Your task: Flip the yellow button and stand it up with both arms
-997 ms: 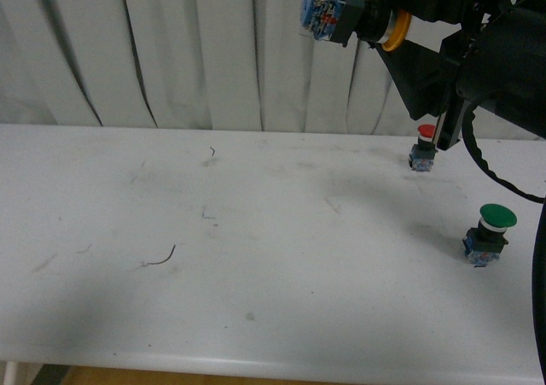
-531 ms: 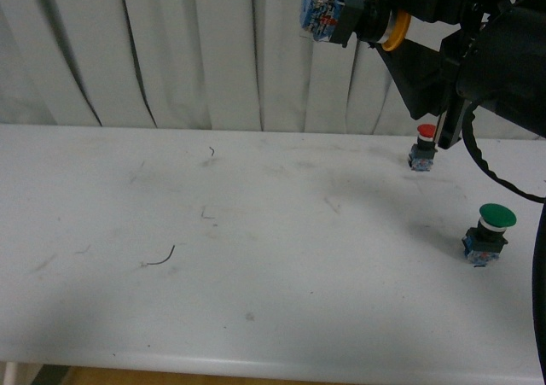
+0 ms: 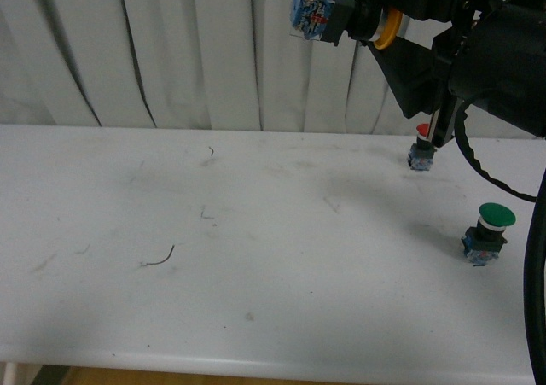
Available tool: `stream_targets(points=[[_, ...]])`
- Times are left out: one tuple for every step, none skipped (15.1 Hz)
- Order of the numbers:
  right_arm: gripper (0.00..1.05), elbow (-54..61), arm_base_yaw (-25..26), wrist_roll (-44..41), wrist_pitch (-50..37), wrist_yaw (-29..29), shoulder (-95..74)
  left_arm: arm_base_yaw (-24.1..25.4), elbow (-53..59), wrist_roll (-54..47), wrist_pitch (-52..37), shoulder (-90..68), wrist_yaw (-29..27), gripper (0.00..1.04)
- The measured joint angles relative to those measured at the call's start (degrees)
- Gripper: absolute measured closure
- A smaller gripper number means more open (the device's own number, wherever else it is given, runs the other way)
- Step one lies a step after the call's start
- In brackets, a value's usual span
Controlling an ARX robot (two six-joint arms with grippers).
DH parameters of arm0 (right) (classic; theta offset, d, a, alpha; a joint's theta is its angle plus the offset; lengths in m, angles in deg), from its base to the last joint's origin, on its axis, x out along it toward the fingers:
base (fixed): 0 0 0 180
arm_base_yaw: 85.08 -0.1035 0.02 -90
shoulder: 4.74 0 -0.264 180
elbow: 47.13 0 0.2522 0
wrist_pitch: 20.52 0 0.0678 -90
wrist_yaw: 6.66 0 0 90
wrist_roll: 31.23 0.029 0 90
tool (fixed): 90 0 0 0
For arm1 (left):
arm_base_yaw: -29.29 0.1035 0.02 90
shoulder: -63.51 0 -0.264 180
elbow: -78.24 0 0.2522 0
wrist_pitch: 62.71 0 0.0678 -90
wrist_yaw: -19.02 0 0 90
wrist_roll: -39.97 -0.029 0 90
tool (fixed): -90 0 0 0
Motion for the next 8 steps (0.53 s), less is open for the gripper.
stream_targets(points=[[0.69,0.0,0.0,-0.2,0.1,0.1,0.0,0.0,-0.3,0.0,-1.2,1.9,-0.1,1.03],[0.69,0.0,0.0,-0.2,-0.1,-0.2,0.0,0.0,0.0,0.0,-0.2,1.9,0.0,1.03],[0.69,0.0,0.0,-0.5,0.0,-0.1,0.0,0.0,0.0,0.0,-0.3,1.9,0.0,1.03],[0.69,0.0,0.0,-1.1,0.2,0.0,0.0,0.0,0.0,0.0,-0.6,1.9,0.0,1.03],[0.69,-0.3,0.0,-2.7,0.2,0.2,0.0,0.0,0.0,0.0,-0.5,1.9,-0.1,1.03],[0.69,-1.0,0.0,-5.2,0.2,1.0,0.2,0.0,0.0,0.0,-0.5,1.9,0.0,1.02],[0.69,-2.7,0.1,-10.6,1.7,3.2,0.7,0.0,0.0,0.0,-0.5,1.9,0.0,0.89],[0.69,-5.1,0.1,-16.7,9.4,7.1,1.9,0.0,0.0,0.0,-0.5,1.9,0.0,0.77]])
